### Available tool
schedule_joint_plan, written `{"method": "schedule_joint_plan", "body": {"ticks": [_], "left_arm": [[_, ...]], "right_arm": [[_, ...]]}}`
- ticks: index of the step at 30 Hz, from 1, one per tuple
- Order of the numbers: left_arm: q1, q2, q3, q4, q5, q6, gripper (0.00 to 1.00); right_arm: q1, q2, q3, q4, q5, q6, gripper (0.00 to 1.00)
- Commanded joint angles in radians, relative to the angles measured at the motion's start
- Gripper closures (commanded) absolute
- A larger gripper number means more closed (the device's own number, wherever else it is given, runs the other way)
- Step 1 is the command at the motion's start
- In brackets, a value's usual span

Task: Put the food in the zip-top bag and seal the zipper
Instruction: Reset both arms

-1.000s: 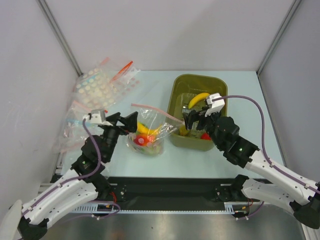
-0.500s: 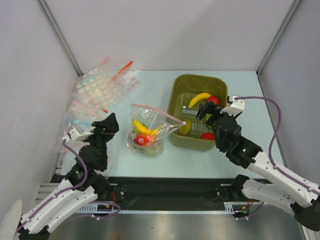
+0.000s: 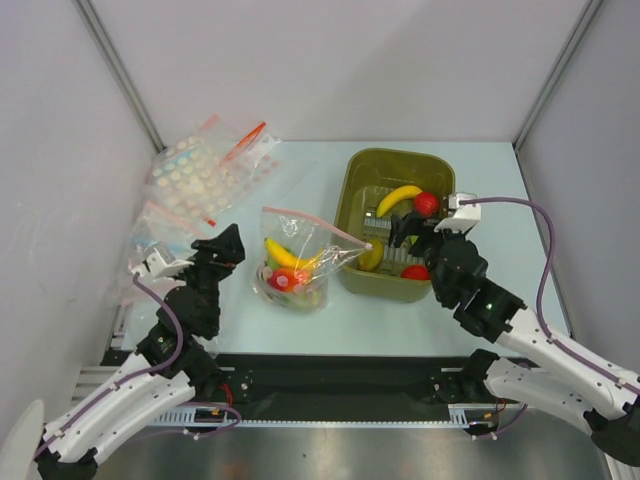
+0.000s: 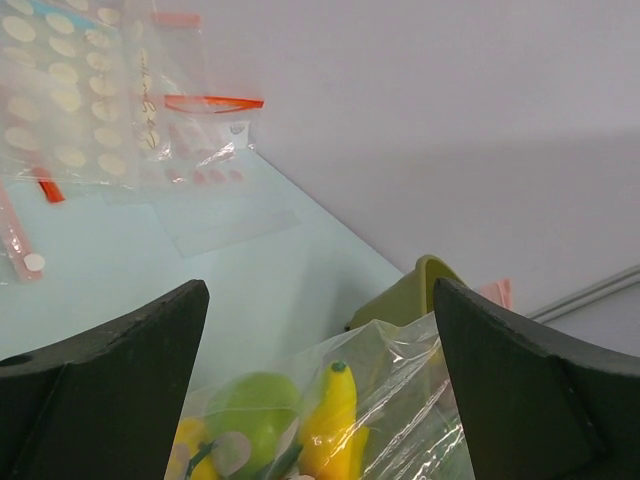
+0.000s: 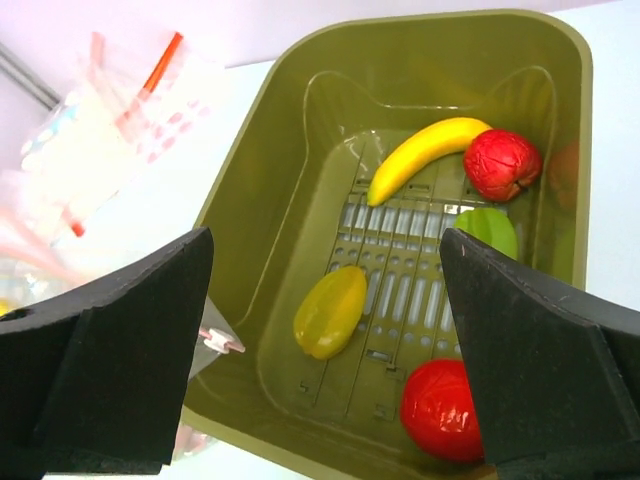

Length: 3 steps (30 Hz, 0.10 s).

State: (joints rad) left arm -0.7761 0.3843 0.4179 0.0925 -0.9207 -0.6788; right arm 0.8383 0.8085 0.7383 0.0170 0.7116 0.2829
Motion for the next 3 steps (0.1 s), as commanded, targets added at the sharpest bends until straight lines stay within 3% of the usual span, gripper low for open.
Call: {"method": "schedule_joint_plan", "body": {"ticks": [1,3], "left_arm": [[0.006,0.011,-0.004,0.052,0.036,0.025,0.0],[0.005,0.013,-0.002,0.071,0.101,0.089,0.0]], "right_arm": [[-0.002,-0.026,-0.007,0.072,-0.024,-0.042,0.0],[-0.002,-0.031,-0.013,0.07,-0.026,-0.048,0.0]]}}
